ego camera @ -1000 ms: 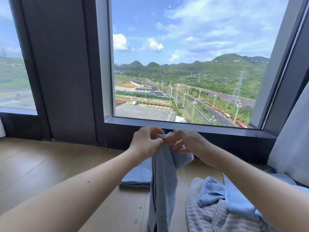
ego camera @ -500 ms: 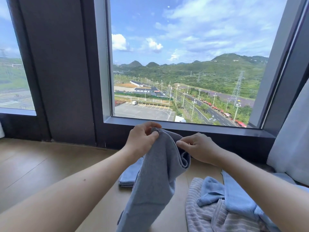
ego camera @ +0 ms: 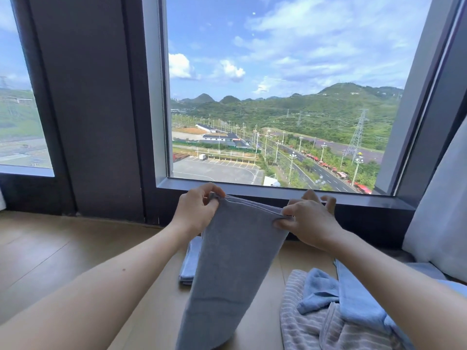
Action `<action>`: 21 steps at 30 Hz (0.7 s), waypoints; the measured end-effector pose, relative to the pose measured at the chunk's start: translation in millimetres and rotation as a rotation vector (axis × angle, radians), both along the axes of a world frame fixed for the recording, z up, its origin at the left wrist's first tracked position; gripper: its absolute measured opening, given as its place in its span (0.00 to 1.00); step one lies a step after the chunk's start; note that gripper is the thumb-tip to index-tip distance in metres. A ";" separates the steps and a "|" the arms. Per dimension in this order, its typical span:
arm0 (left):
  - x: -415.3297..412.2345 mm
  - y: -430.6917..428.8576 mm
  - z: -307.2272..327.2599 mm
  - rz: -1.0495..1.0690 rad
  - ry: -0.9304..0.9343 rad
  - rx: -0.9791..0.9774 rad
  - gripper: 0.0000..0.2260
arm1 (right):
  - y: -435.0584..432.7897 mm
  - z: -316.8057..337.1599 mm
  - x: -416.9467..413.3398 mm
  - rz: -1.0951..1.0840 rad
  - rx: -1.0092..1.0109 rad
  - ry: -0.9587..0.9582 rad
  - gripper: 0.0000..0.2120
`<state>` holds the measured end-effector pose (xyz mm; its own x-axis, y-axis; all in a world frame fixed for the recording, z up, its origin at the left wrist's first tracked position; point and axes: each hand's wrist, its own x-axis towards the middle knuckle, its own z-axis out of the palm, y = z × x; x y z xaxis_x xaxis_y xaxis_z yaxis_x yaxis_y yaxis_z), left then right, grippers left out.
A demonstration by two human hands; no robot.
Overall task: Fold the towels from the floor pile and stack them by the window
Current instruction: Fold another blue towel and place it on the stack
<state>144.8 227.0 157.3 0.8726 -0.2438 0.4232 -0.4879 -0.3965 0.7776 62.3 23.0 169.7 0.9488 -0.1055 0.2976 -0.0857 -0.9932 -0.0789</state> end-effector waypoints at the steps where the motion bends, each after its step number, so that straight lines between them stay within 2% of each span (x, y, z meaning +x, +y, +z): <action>1: 1.2 1.7 -1.2 0.016 -0.037 0.072 0.09 | 0.9 0.9 1.9 -0.015 0.003 -0.037 0.13; 5: 3.9 5.0 -3.8 0.054 -0.133 0.219 0.06 | 2.8 6.1 6.3 -0.026 -0.136 -0.132 0.16; 8: 5.1 2.3 -4.1 0.051 -0.150 0.237 0.04 | 1.2 9.3 4.5 -0.034 -0.196 -0.180 0.16; 13: 6.4 -3.2 0.7 0.049 -0.132 0.226 0.03 | 0.9 10.3 -0.1 -0.069 -0.171 -0.247 0.15; 21: 4.8 -2.4 3.4 0.011 -0.101 0.259 0.03 | 1.2 6.8 -1.8 -0.089 -0.402 -0.177 0.19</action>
<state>149.7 224.6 160.7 0.8322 -0.3459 0.4334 -0.5526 -0.5817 0.5969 60.6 24.2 176.5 0.8721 -0.0273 0.4885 -0.1924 -0.9371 0.2911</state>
